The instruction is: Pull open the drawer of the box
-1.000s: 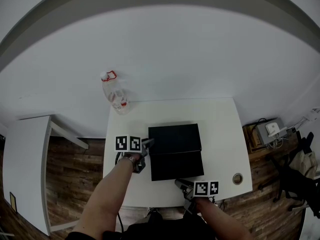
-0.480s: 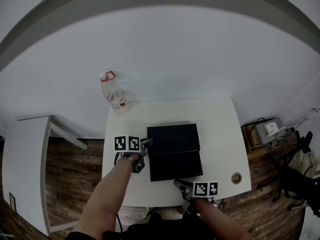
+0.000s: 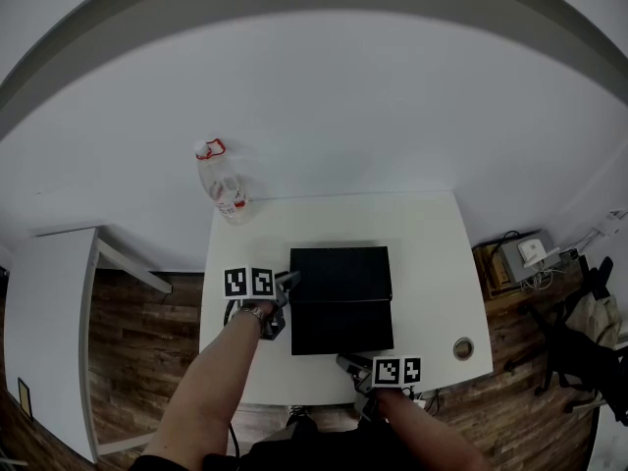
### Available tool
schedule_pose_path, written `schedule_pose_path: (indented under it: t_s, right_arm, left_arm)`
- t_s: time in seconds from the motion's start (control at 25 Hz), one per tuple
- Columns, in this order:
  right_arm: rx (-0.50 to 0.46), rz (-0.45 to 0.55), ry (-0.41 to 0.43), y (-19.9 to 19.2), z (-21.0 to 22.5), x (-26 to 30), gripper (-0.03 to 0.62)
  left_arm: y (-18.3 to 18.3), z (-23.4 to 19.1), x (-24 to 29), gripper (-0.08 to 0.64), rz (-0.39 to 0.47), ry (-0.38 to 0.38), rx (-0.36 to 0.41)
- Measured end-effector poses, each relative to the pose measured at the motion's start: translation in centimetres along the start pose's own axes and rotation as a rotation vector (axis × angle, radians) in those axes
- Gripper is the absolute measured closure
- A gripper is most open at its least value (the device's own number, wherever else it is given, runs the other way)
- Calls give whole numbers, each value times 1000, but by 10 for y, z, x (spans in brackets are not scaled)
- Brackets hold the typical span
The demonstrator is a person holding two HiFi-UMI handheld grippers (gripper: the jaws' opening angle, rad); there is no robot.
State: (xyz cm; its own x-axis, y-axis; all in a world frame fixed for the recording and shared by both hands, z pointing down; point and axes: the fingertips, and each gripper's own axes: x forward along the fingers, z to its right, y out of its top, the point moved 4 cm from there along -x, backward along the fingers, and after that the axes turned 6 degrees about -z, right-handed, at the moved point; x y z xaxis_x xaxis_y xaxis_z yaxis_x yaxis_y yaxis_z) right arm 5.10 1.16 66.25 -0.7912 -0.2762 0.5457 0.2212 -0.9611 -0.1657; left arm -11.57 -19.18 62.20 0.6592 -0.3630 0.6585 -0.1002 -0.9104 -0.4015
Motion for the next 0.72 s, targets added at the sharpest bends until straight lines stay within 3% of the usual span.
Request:
schedule_pose_path:
  t_s: [0.44, 0.6, 0.72]
  right_arm:
    - [-40, 0, 6, 2, -2, 0, 520]
    - [-53, -5, 53, 0, -9, -5, 428]
    - [-43, -7, 77, -5, -10, -20, 425]
  left_arm:
    - [0, -1, -1, 416, 33, -1, 1]
    - [-1, 0, -9, 417, 81, -57, -11]
    - [3, -2, -29, 417, 157, -93, -43]
